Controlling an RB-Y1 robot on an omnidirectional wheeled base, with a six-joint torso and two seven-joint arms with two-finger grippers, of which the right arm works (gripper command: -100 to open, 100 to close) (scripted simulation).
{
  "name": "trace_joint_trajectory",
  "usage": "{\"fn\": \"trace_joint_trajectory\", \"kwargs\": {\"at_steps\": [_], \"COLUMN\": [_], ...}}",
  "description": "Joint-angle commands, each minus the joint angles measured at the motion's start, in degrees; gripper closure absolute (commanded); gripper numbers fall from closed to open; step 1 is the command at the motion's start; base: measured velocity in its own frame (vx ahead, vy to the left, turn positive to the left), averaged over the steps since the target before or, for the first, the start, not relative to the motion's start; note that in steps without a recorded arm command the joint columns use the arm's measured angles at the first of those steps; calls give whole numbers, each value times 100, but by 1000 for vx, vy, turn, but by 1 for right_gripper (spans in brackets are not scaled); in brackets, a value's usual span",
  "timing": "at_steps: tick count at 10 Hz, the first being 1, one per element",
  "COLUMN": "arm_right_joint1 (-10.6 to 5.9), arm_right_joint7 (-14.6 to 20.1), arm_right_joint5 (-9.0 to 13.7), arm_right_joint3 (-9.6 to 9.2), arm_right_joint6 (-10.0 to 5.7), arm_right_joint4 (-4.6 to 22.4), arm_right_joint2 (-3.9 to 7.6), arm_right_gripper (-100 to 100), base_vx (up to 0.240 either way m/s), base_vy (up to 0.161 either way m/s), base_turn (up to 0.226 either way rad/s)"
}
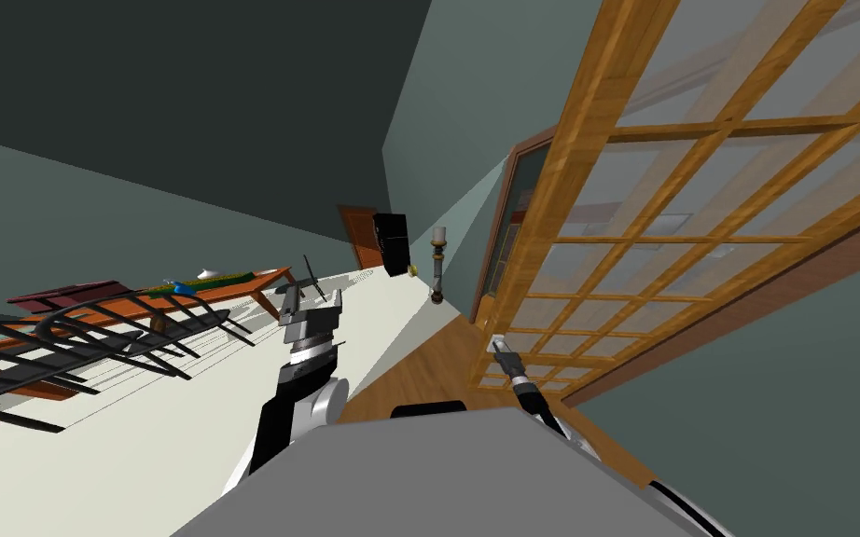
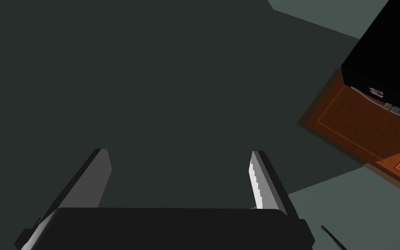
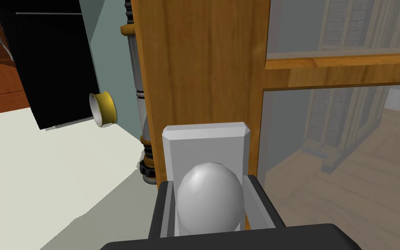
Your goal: Pull the door open
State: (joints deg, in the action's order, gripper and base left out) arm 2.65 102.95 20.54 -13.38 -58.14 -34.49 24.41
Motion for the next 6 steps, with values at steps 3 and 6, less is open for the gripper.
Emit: {"fn": "trace_joint_trajectory", "kwargs": {"at_steps": [3, 6], "arm_right_joint1": [102, 202], "arm_right_joint7": [231, 381], "arm_right_joint5": [-189, -323], "arm_right_joint3": [-269, -462], "arm_right_joint6": [-298, -470], "arm_right_joint4": [29, -23], "arm_right_joint2": [144, 249], "arm_right_gripper": [100, 100], "base_vx": [-188, -179], "base_vy": [-56, -63], "base_turn": [40, 31]}}
